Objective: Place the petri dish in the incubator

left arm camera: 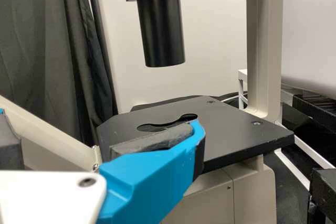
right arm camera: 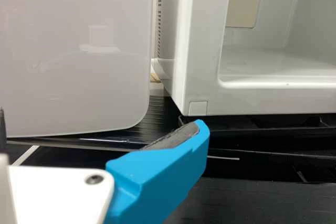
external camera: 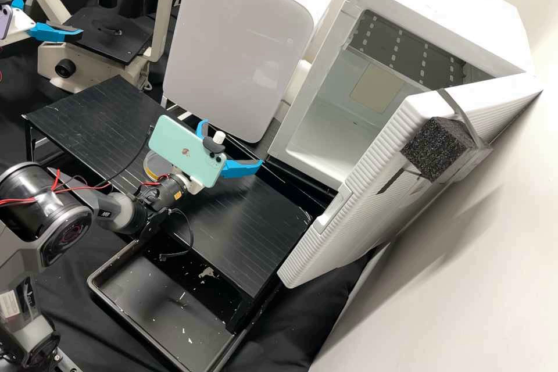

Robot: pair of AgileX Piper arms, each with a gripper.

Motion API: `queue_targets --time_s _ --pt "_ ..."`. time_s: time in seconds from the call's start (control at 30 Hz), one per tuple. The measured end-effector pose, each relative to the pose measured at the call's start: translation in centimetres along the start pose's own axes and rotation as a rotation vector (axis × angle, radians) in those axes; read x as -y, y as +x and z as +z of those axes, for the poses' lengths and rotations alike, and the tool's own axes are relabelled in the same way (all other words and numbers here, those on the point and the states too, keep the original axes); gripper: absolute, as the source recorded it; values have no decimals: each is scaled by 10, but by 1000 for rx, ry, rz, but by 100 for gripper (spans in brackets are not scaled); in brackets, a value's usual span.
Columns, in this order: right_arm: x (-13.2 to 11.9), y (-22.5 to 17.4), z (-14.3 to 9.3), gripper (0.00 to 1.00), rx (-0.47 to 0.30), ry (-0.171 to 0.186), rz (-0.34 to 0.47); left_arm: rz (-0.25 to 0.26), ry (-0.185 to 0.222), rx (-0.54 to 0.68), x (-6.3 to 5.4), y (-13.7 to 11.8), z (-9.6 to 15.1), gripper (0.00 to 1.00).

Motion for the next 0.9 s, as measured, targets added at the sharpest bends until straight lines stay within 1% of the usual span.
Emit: queue_targets --time_s 0.33,0.43,0.53,0.63,0.77,0.9 --pt "0 -1 0 100 -3 0 3 0 0 0 0 0 0 100" --pt "2 -8 2 100 -2 1 5 0 0 0 0 0 0 100" --pt "0 -18 1 100 -15 1 23 0 0 0 0 0 0 100" --pt "-3 -30 1 100 -42 -7 43 0 0 0 0 0 0 100" --pt "-3 -54 -2 100 -98 -12 77 0 0 0 0 0 0 100" --pt "1 -73 -7 100 -146 -14 84 0 0 0 0 0 0 100"
